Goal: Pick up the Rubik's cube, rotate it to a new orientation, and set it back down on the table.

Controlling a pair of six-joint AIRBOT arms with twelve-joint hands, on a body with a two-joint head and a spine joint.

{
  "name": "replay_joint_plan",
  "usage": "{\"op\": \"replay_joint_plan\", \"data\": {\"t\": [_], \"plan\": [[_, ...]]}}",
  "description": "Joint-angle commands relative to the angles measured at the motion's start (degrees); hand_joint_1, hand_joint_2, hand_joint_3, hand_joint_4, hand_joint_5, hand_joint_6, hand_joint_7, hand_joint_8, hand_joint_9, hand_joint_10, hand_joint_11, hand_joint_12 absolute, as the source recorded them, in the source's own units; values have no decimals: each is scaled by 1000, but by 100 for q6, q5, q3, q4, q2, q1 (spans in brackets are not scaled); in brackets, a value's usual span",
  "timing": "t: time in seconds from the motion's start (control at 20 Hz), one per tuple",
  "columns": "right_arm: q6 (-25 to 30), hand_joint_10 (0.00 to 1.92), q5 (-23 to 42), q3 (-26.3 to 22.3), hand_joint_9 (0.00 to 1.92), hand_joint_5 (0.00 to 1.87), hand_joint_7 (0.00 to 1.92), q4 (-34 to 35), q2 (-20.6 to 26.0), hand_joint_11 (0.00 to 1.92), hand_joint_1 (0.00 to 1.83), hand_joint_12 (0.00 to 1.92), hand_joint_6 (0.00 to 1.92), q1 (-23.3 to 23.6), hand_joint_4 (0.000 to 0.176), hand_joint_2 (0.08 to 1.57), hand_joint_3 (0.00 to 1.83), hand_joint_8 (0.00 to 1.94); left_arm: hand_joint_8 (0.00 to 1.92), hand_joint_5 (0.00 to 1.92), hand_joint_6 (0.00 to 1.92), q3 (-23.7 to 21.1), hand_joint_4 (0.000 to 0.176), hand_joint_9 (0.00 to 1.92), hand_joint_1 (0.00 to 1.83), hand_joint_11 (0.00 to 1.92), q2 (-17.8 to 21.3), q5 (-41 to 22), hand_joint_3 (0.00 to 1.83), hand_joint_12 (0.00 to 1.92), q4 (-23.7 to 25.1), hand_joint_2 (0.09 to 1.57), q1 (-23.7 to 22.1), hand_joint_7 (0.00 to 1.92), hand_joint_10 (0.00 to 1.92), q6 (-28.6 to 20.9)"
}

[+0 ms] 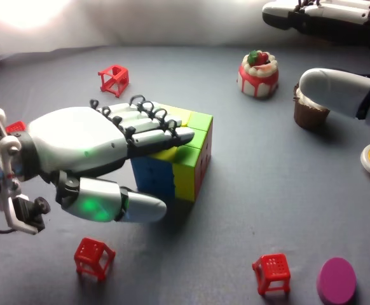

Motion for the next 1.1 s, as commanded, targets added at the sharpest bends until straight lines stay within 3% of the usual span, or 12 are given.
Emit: {"op": "replay_joint_plan", "data": {"t": [0.0, 0.15, 0.3, 0.35, 0.45, 0.6, 0.7, 0.8, 0.85, 0.9, 1.0, 1.05], "plan": [[36, 994, 731, -2, 78, 439, 473, 148, 3, 0, 0, 1446, 1, 40, 0, 1333, 2, 25, 0, 0, 0, -12, 44, 0, 0, 0, 30, -891, 8, 0, -359, 1231, -69, 0, 0, 81], [36, 842, 767, 0, 34, 373, 373, 162, 4, 0, 0, 1266, 2, 40, 0, 1334, 0, 4, 0, 0, 0, -57, 54, 0, 0, 0, 117, -1460, 11, 0, -943, 1238, -83, 0, 0, 475], [36, 667, 809, -24, 130, 380, 390, 210, 44, 0, 0, 1215, 5, 39, 0, 1341, 1, 7, 0, 0, 0, -148, 104, 0, 0, 0, 243, -2140, 10, 0, -1521, 1241, -24, 0, 0, 871], [36, 629, 825, -41, 116, 361, 370, 237, 64, 0, 0, 1168, 1, 34, 0, 1339, 0, 2, 0, 0, 0, -173, 54, 0, 0, 0, 278, -2370, 20, 0, -1707, 1264, 5, 0, 0, 990], [36, 524, 850, -103, 88, 294, 299, 300, 130, 0, 0, 931, 1, 16, 0, 1332, 0, 0, 0, 0, 0, -184, 23, 0, 0, 0, 315, -2781, 17, 0, -2066, 1267, 85, 0, 0, 1147], [36, 98, 855, -158, 8, 34, 33, 362, 213, 0, 0, 61, 11, -21, 0, 1322, 0, 2, 0, 0, 0, -184, 80, 0, 0, 0, 355, -3187, 0, 0, -2437, 1158, 230, 0, 0, 1236], [36, 5, 867, -177, 0, 0, 0, 455, 258, 0, 0, 1, 0, -91, 0, 1290, 0, 0, 0, 0, 0, -186, 91, 0, 0, 0, 397, -3414, 0, 0, -2669, 1072, 343, 0, 0, 1251], [36, 0, 958, -191, 0, 0, 0, 527, 282, 0, 0, 0, 0, -148, 0, 1274, 0, 0, 0, 0, 0, -206, 63, 0, 0, 0, 434, -3636, 9, 0, -2837, 1105, 458, 0, 0, 1255], [36, 0, 1023, -202, 0, 10, 0, 564, 301, 0, 0, 0, 4, -168, 0, 1265, 0, 0, 0, 0, 0, -231, 123, 0, 0, 0, 463, -3787, 0, 0, -2926, 1075, 529, 0, 0, 1259], [36, 0, 1073, -218, 0, 19, 0, 590, 321, 0, 0, 0, 8, -176, 0, 1256, 0, 0, 0, 0, 0, -258, 154, 0, 0, 0, 492, -3934, 0, 0, -3001, 1033, 590, 0, 0, 1277], [36, 0, 1232, -298, 1, 0, 0, 661, 423, 0, 0, 0, 0, -192, 0, 1236, 0, 0, 0, 0, 0, -336, 155, 0, 0, 0, 573, -4304, 0, 0, -3166, 1022, 729, 0, 0, 1320], [36, 6, 1305, -337, 15, 0, 0, 688, 471, 0, 0, 0, 0, -202, 0, 1237, 0, 0, 0, 0, 0, -370, 125, 0, 0, 0, 609, -4472, 0, 0, -3218, 1059, 787, 0, 0, 1320]]}}
